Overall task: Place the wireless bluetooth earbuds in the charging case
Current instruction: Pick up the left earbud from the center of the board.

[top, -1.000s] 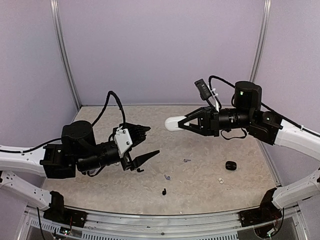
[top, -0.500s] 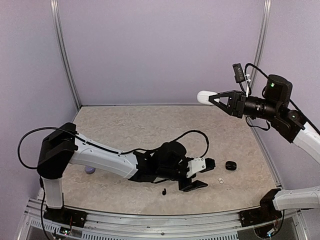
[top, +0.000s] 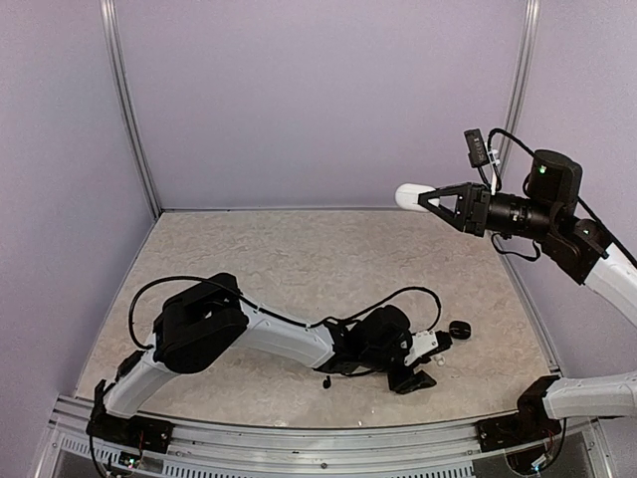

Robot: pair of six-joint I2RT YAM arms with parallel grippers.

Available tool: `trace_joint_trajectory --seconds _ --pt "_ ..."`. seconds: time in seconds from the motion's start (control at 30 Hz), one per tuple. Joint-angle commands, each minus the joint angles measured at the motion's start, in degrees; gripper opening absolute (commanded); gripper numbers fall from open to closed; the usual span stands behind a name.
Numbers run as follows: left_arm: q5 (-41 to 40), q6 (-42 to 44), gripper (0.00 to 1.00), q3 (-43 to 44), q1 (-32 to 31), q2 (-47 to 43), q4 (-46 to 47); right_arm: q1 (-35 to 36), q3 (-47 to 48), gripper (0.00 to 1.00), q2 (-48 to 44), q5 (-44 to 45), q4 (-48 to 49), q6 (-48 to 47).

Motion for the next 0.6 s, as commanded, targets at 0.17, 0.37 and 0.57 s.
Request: trace_joint_trajectory --seconds 0.17,0.37,0.57 --pt "-2.6 -4.7 0.61 9.4 0.4 8.6 -2.4 -1.1 0.1 0.08 -0.6 -0.6 -0.4 -1.0" --pt "-3.2 -5.4 0.57 11.0 1.1 11.4 -2.7 -1.3 0.6 0.08 0.0 -0.8 -0.5 -1.2" --pt "-3.4 -5.1 0.5 12.2 1.6 12.9 -3.3 -1.3 0.7 0.08 0.6 -1.0 -0.2 -1.3"
